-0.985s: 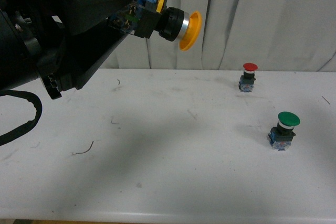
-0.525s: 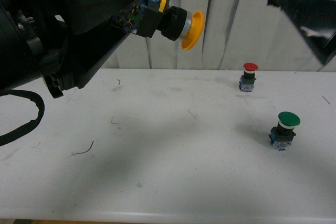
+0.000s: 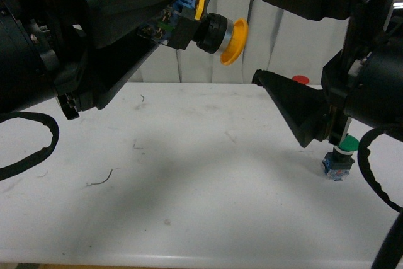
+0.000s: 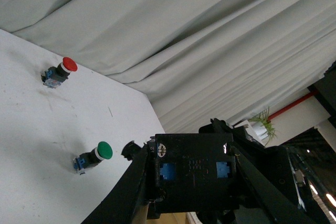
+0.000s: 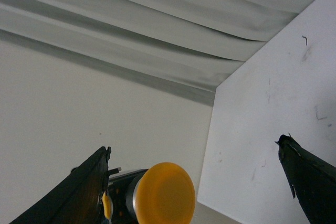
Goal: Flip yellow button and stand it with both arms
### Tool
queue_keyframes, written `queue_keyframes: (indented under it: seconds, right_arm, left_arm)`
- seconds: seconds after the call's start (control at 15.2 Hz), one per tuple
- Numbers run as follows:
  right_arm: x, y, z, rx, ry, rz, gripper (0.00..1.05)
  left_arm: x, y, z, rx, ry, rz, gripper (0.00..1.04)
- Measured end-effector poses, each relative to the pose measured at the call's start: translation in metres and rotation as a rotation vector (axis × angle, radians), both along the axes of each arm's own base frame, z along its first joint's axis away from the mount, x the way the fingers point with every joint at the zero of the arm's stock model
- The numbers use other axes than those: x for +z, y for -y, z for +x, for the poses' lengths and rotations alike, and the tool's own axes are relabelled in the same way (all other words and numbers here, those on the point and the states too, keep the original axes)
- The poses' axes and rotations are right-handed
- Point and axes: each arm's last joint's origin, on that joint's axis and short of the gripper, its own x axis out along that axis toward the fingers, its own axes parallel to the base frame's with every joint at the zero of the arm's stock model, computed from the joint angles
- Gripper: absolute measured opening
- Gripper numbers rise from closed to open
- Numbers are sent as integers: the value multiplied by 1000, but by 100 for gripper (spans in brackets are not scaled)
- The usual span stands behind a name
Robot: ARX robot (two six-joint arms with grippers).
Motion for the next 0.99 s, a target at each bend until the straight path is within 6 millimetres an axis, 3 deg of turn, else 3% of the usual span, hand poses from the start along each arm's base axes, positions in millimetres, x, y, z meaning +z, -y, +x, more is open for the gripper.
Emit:
queue_keyframes:
  seconds: [0.07, 0.26, 0.99]
  right_arm:
    - [-10, -10, 1, 18, -86, 43, 98]
    - [-5, -28, -2, 88, -109, 94, 98]
    - [-4, -46, 3, 139, -147, 143, 98]
  left_arm:
    - [0, 0, 0, -7, 2, 4, 36]
    - [-2, 0, 1, -7, -2, 7, 36]
    - [-4, -7, 2, 14, -13, 5, 36]
